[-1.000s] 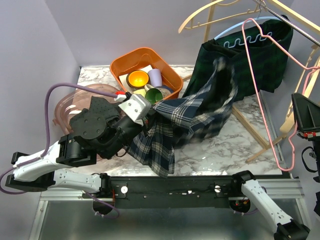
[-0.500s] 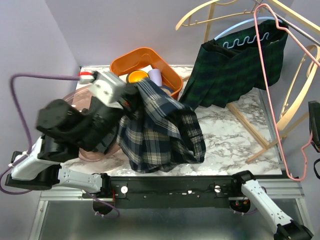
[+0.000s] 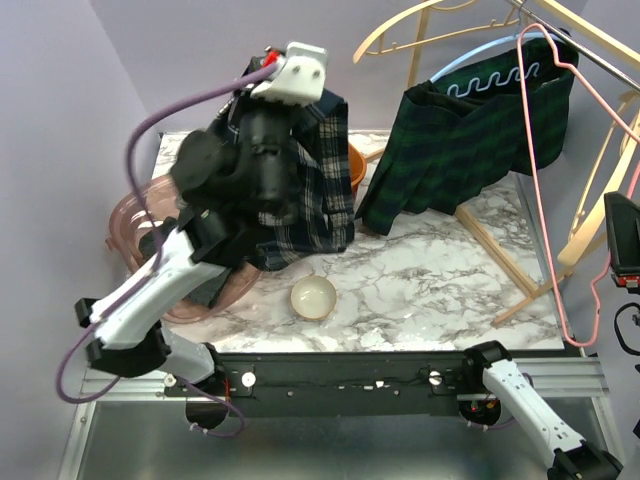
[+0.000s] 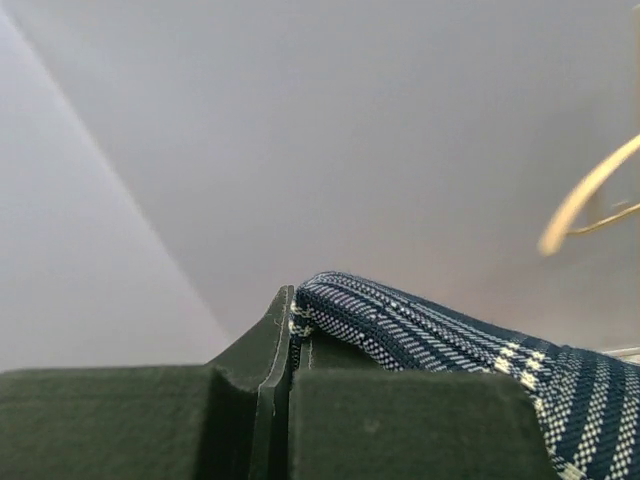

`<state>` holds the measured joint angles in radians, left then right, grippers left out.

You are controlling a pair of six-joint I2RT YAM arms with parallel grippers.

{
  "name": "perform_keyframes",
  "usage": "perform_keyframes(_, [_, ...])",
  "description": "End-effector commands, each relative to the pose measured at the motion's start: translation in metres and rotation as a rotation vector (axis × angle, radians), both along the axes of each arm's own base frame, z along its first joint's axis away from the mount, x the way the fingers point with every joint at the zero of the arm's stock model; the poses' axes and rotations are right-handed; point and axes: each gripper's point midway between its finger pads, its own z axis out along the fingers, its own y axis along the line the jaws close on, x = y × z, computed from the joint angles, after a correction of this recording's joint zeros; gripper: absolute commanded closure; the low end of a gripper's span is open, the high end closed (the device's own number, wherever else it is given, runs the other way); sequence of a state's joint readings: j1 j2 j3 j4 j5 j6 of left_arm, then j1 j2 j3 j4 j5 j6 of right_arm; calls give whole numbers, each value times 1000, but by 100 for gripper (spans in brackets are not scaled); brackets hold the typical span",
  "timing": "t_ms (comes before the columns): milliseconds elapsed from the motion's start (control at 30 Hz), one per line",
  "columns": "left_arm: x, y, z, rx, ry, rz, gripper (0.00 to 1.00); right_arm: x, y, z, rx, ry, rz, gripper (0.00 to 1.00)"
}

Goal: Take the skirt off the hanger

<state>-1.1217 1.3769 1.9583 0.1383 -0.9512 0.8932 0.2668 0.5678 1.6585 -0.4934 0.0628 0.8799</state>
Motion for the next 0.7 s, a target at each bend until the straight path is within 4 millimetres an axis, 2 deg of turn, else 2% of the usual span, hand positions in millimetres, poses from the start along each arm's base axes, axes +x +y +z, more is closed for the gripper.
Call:
perform_keyframes(0, [18,87,15,-159,-6,302,100,13,-4,-6,-31,38,-55,99])
perform_keyframes(100, [14,128,26,-235,-34,393,100,18,-4,-8,-45,50,-66,99])
perform_keyframes(167, [5,148,34,-281,-54,430,100,19,-3,-8,-47,48,-66,99])
perform_keyframes(333, [-4,183,41,-264,-78,573,100,32,1,-13,-63,68,-63,99])
perform_keyframes(500, [1,182,28,-176,-14,617,100,39,7,-15,-81,77,-44,99])
perform_keyframes(667, [-4,187,23,-160,3,634,100,40,8,-17,-95,79,-50,99])
